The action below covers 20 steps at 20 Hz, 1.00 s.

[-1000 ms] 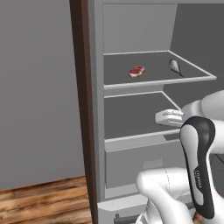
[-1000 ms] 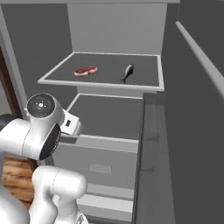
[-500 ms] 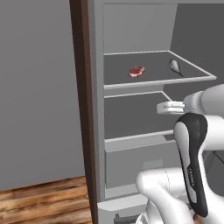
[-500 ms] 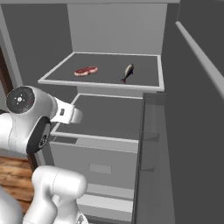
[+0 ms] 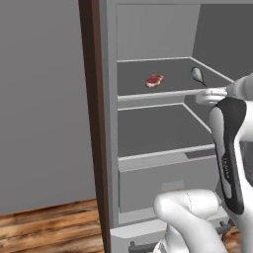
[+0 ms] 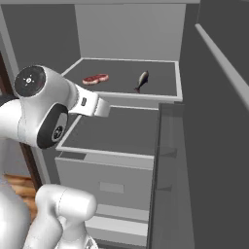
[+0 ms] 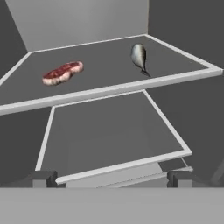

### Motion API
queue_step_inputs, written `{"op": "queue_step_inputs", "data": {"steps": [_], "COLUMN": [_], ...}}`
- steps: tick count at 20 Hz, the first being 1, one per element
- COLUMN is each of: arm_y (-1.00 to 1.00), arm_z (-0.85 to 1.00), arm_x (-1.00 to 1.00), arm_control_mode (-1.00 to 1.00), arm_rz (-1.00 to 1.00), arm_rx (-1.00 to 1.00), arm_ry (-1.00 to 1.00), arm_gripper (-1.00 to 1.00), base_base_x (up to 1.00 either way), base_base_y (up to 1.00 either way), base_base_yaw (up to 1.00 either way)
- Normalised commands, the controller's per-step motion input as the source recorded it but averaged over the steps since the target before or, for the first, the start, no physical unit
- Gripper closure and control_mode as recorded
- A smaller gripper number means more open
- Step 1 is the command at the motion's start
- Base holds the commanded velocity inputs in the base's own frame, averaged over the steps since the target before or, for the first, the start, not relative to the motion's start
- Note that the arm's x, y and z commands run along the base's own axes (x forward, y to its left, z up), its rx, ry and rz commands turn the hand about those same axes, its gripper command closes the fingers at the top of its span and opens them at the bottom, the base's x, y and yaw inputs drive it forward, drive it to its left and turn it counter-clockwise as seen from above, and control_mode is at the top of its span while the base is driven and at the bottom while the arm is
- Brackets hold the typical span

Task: Gather the lemon and cucumber from the fridge and place them on a tray on the dining counter. Then gather the fish and steak from the fridge and place them on the other tray.

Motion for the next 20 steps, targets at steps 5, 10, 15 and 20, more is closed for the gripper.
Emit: {"op": "queue_step_inputs", "data": {"steps": [5,10,15,20], "arm_y": [-0.73,-0.49,-0.18,0.0], "arm_z": [0.24,0.08,0.0,0.0], "arm_x": [0.09,0.38,0.68,0.81], "arm_control_mode": [-1.0,-1.0,-1.0,-1.0], "arm_rz": [-0.05,-0.02,-0.01,0.0], "arm_rx": [0.0,-0.01,-0.04,-0.04], "arm_ry": [0.0,0.03,0.1,0.1], "arm_gripper": [-1.0,-1.0,-1.0,-1.0], "base_base_x": [0.0,0.0,0.0,0.0], "base_base_y": [0.0,0.0,0.0,0.0], "base_base_yaw": [0.0,0.0,0.0,0.0]}}
